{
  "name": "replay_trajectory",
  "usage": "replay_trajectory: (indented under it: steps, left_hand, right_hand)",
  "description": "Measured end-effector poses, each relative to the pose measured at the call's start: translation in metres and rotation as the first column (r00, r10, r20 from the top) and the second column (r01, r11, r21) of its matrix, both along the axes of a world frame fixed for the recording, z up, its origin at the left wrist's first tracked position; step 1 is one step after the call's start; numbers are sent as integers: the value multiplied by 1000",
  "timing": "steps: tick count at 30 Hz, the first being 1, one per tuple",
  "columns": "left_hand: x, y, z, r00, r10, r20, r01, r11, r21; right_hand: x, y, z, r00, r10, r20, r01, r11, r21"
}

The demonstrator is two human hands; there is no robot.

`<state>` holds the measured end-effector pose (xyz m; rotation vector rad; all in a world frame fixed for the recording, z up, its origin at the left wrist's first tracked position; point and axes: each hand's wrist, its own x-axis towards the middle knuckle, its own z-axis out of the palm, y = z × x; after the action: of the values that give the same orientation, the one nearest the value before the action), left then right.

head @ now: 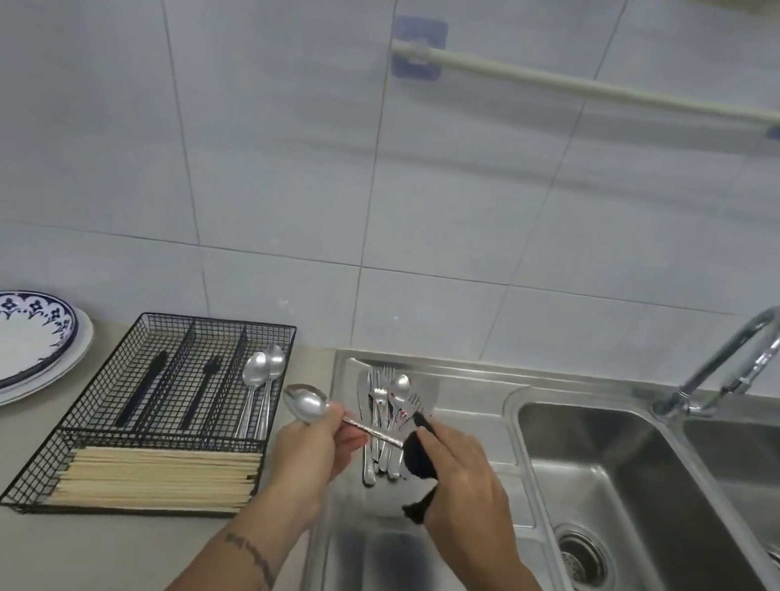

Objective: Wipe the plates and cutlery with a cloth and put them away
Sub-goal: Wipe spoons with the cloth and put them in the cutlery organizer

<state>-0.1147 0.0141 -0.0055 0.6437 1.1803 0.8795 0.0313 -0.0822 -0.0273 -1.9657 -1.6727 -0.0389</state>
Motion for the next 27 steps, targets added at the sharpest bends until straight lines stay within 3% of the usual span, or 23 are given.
replay_trajectory:
  steps: [6, 14, 16, 20, 27]
  left_hand:
    - [-17, 27, -3, 999, 7, -44, -6, 1000, 17]
    - [-54, 101, -19, 954, 21, -300, -41, 997, -63]
    - [-59, 118, -23, 914, -9, -406, -12, 999, -48]
    - [-64, 136, -35, 740, -67, -669, 127, 991, 41]
    - [-54, 143, -53, 592, -29, -805, 240, 961, 141]
  right_hand:
    - [-3, 24, 0, 999, 27, -20, -26, 998, 53]
    - [-3, 49, -30, 993, 56, -101, -62, 996, -58]
    - [-4, 53, -35, 992, 58, -110, -66, 995, -71]
    - [0, 61, -42, 990, 30, -136, -44, 994, -96]
    - [20, 64, -48, 980, -50, -194, 23, 990, -140]
